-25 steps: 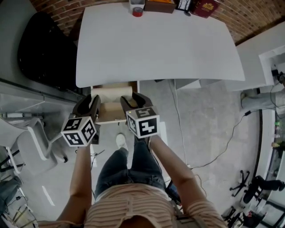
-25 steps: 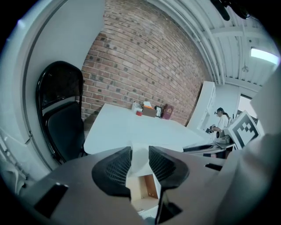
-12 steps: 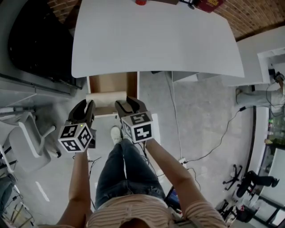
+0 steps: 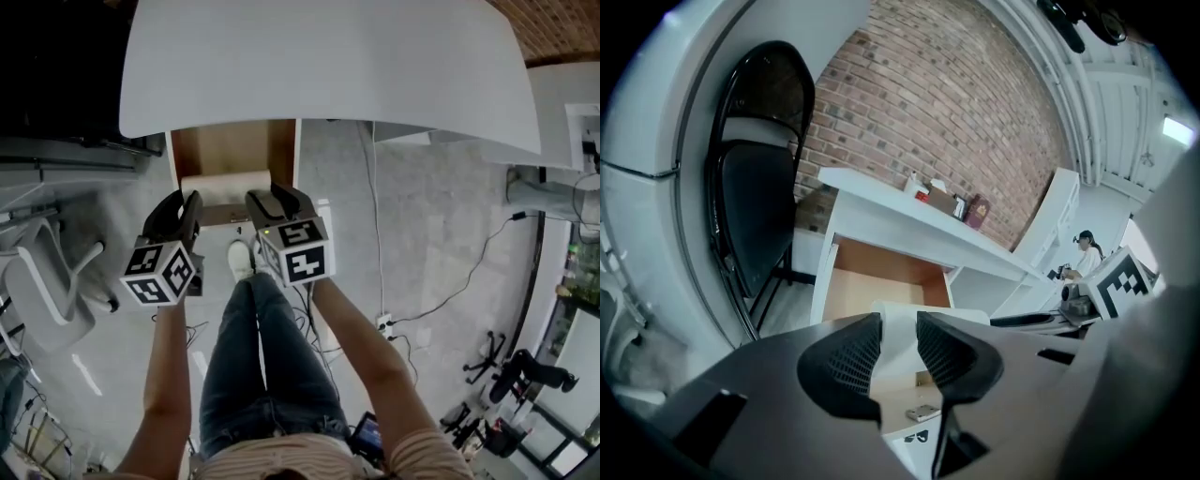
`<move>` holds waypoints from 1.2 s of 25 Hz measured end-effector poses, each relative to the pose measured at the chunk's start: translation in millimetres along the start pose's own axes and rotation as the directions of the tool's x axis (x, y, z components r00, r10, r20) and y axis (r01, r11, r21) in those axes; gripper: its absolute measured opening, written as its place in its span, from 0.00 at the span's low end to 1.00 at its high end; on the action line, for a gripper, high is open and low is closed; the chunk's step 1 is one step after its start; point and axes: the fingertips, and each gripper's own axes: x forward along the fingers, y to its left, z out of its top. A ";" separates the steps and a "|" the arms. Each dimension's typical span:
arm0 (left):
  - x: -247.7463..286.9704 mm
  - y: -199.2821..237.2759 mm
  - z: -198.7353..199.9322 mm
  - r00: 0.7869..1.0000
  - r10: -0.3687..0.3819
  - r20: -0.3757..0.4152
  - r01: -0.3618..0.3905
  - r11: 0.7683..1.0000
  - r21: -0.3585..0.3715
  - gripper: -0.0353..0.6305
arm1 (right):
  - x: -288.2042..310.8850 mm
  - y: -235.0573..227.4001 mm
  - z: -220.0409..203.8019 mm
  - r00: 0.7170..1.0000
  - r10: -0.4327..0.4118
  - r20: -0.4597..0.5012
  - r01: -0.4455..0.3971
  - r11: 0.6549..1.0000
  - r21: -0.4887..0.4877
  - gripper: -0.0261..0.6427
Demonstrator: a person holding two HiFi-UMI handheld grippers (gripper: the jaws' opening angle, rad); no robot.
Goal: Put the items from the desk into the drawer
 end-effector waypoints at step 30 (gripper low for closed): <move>132.2 80.9 -41.1 0.992 0.084 -0.095 -0.085 0.996 -0.003 0.24 | 142.8 -58.4 -28.2 0.996 -0.048 -0.072 0.052 0.997 0.051 0.31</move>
